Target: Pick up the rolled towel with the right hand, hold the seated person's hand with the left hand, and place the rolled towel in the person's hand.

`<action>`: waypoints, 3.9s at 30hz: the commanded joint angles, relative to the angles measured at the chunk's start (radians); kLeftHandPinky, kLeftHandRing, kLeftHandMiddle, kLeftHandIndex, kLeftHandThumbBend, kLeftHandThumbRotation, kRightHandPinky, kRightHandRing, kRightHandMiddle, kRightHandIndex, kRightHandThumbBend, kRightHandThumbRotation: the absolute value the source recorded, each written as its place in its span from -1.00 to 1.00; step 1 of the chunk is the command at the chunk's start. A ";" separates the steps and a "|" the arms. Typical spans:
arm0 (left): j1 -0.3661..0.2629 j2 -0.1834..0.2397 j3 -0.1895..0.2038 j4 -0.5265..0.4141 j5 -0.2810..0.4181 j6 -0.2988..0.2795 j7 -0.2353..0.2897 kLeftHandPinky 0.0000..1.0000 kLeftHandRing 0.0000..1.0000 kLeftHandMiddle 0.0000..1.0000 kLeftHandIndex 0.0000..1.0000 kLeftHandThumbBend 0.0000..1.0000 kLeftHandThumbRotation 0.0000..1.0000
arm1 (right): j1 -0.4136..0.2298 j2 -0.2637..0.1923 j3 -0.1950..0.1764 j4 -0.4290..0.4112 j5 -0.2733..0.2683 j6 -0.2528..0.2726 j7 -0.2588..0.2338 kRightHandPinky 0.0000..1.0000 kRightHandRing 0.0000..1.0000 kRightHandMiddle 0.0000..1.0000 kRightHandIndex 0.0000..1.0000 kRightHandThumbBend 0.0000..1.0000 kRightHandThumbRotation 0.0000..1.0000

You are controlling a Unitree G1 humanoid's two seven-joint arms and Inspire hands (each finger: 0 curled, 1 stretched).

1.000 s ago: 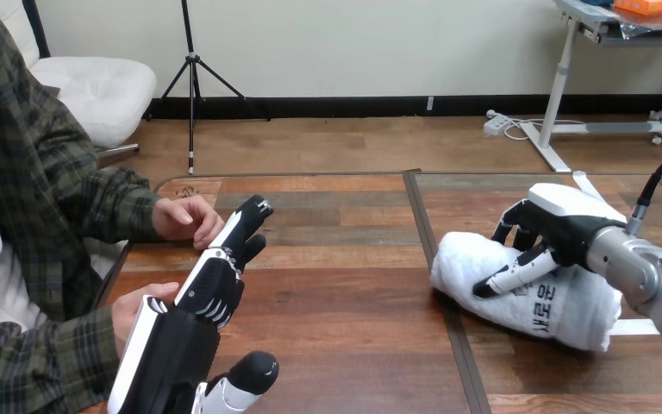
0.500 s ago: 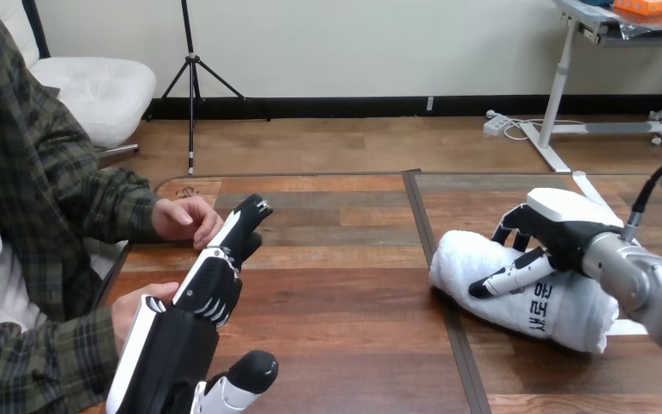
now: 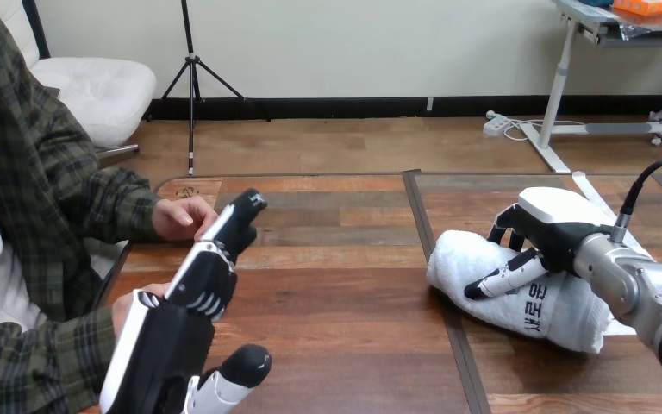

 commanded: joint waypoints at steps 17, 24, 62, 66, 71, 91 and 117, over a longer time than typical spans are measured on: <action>-0.083 -0.002 -0.002 -0.062 -0.020 0.010 -0.005 0.88 0.91 0.90 0.76 0.66 0.41 | 0.111 0.073 0.050 -0.054 -0.019 -0.013 -0.069 -0.28 -0.13 0.03 0.11 0.83 -0.90; -0.081 0.000 -0.002 -0.076 -0.022 0.029 -0.004 0.89 0.92 0.90 0.76 0.68 0.40 | 0.133 0.064 0.044 -0.090 -0.009 -0.044 -0.076 -0.30 -0.19 -0.06 -0.05 0.74 -0.98; -0.096 -0.016 0.009 -0.057 -0.001 0.023 0.007 0.84 0.90 0.88 0.73 0.65 0.40 | 0.164 0.029 -0.024 -0.183 0.062 -0.157 -0.066 -0.40 -0.33 -0.28 -0.25 0.58 -1.00; -0.097 -0.018 0.014 -0.053 0.007 0.021 0.012 0.84 0.90 0.88 0.73 0.66 0.39 | 0.157 0.028 -0.027 -0.176 0.061 -0.161 -0.067 -0.47 -0.38 -0.32 -0.30 0.57 -1.00; -0.093 -0.022 0.021 -0.052 0.020 0.024 0.020 0.82 0.88 0.87 0.72 0.68 0.39 | 0.155 0.025 -0.041 -0.189 0.076 -0.163 -0.053 -0.52 -0.44 -0.37 -0.36 0.55 -1.00; -0.088 -0.023 0.040 -0.042 0.055 0.016 0.037 0.75 0.84 0.84 0.72 0.69 0.40 | 0.183 -0.014 -0.099 -0.299 0.126 -0.254 -0.040 -0.53 -0.47 -0.41 -0.40 0.57 -1.00; -0.072 -0.015 0.050 -0.049 0.054 0.034 0.039 0.72 0.84 0.84 0.72 0.69 0.39 | 0.260 -0.042 -0.200 -0.532 0.222 -0.224 0.067 -0.55 -0.49 -0.40 -0.36 0.58 -1.00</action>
